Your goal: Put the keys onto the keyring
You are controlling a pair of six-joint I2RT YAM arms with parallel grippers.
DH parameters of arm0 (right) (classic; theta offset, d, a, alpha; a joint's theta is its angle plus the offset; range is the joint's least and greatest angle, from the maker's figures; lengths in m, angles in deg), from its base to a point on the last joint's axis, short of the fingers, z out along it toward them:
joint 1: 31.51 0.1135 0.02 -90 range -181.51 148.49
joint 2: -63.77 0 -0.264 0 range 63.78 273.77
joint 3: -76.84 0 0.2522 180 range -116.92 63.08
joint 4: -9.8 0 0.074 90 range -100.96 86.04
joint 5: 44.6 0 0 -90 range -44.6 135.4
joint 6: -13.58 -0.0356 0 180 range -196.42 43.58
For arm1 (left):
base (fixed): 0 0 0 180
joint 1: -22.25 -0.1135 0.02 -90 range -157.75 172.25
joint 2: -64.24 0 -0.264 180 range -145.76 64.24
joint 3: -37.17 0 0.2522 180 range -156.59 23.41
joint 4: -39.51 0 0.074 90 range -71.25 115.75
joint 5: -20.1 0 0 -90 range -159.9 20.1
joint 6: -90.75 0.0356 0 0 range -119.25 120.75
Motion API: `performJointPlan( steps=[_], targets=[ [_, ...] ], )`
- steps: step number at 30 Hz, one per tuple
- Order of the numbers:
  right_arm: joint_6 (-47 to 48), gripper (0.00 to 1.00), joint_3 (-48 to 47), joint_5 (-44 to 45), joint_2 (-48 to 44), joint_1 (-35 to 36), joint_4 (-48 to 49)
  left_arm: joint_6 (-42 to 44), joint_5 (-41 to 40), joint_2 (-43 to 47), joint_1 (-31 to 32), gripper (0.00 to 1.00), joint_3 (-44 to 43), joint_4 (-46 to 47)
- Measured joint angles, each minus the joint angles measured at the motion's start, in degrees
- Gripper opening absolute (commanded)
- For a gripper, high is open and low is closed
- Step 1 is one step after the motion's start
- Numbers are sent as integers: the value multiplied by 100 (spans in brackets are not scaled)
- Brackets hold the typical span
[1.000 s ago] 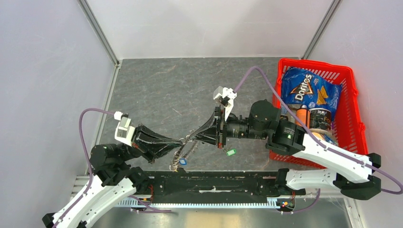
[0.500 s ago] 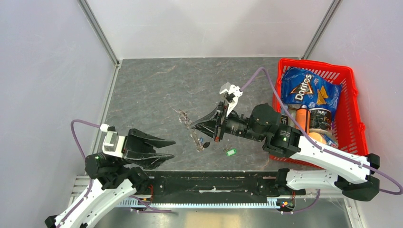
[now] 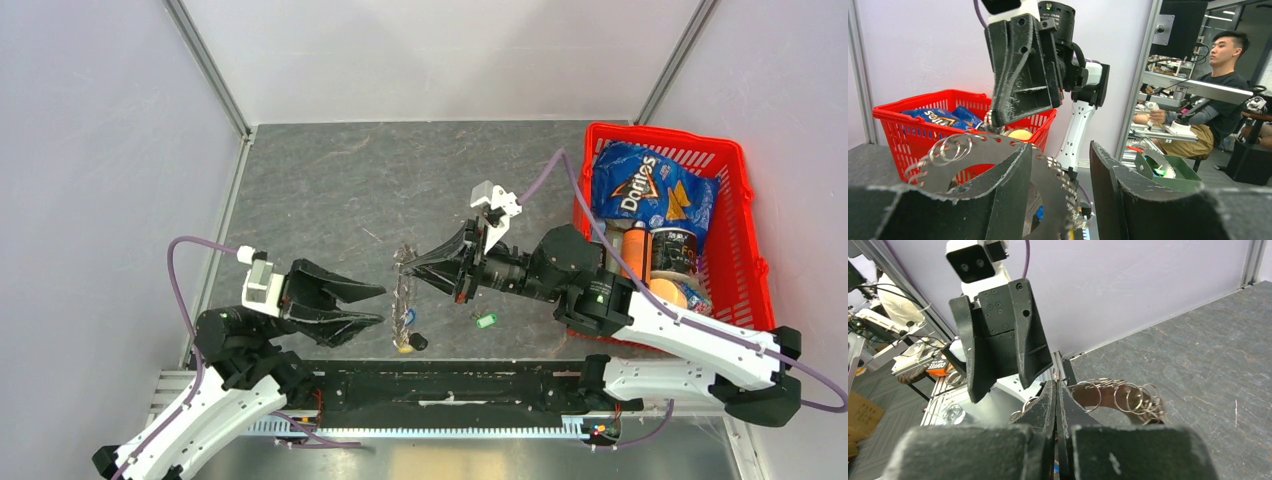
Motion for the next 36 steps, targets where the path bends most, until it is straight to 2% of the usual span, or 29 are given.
performJointPlan(
  steps=[14,25,36],
  targets=[
    [-28,0,643,-446,-304,0,1353,-39,-675,-9,0,52,0,57],
    [-282,0,1246,-621,-105,0,2894,-369,-1051,-2,0,52,199,693],
    [-365,0,1307,-745,138,-2,3674,-511,-1178,-192,0,50,306,1244]
  ],
)
